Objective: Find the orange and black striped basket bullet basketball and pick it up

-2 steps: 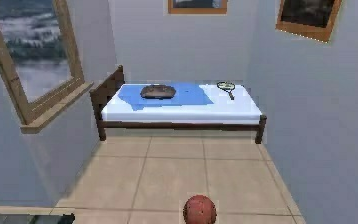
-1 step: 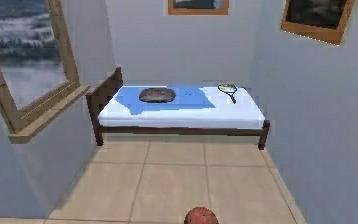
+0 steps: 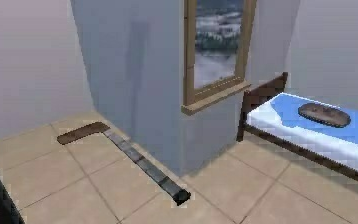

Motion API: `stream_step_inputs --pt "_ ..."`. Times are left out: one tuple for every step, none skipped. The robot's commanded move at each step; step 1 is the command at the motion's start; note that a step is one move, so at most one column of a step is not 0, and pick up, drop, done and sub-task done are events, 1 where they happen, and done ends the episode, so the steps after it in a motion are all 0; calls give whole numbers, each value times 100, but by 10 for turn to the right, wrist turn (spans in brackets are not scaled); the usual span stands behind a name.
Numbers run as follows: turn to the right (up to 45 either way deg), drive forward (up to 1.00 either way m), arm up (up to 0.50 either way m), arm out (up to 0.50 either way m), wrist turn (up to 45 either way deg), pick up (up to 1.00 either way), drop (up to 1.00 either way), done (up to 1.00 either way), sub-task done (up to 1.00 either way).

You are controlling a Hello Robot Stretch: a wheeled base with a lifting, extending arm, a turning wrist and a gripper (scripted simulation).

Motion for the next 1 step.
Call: stream_step_inputs --pt "-330 0 0 0 0 0 0 0 0"
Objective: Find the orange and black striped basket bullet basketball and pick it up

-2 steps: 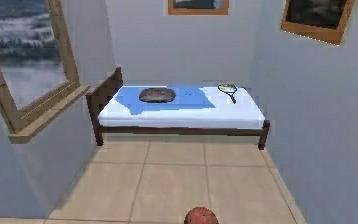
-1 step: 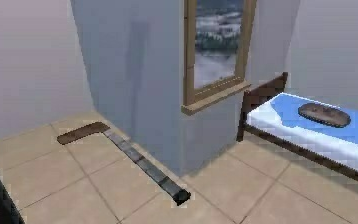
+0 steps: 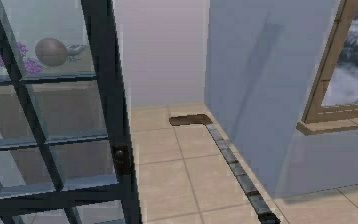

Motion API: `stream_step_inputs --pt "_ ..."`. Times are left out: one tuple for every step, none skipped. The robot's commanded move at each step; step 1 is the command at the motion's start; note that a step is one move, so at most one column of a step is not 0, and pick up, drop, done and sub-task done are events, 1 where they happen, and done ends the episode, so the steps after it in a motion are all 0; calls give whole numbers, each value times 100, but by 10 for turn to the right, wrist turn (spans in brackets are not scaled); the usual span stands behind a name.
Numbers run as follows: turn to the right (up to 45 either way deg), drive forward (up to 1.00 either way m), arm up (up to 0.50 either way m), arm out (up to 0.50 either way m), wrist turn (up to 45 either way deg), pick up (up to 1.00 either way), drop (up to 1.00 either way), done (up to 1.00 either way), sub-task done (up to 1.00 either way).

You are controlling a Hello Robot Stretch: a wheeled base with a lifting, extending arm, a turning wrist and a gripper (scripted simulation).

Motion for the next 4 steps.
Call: stream_step_inputs --pt "0 0 16 0 0 0 0 0 0" --pt "0 0 0 48 0 0 0 0 0" --pt "0 0 0 0 450 0 0 0 0" --pt "0 0 0 0 450 0 0 0 0"
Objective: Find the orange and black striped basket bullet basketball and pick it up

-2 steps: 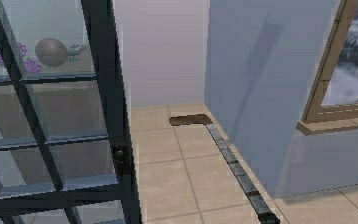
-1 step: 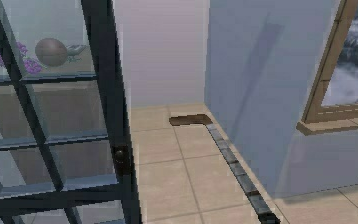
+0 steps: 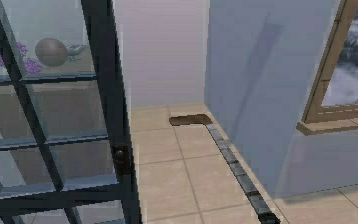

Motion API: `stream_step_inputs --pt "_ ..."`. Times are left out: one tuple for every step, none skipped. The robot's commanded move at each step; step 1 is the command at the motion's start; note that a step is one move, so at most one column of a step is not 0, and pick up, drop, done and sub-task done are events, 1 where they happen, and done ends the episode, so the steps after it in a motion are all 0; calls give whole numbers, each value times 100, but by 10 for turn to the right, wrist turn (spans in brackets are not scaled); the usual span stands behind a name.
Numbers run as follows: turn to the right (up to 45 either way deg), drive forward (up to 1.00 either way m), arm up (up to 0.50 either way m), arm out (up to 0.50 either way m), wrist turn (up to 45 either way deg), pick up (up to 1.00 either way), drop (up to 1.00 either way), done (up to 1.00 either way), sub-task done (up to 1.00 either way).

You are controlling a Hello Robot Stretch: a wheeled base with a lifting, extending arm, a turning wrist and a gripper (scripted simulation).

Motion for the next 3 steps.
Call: stream_step_inputs --pt "0 0 0 0 450 0 0 0 0" --pt "0 0 0 0 240 0 0 0 0" --pt "0 0 -30 0 0 0 0 0 0"
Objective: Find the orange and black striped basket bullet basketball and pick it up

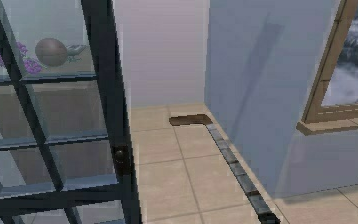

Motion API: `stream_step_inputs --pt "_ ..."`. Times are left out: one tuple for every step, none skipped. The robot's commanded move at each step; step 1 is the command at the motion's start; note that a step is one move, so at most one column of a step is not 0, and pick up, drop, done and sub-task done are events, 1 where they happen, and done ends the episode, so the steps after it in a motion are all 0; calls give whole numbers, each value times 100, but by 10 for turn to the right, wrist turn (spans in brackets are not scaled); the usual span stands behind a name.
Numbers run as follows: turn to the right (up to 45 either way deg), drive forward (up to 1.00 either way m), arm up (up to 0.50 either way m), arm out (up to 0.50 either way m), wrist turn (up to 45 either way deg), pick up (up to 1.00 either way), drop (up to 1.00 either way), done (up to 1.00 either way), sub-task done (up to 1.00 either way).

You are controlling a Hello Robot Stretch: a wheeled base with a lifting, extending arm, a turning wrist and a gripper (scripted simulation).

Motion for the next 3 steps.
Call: stream_step_inputs --pt "0 0 0 0 0 100 0 0 0" --pt "0 0 10 0 0 0 0 0 0" --pt "0 0 0 0 0 0 0 100 0"
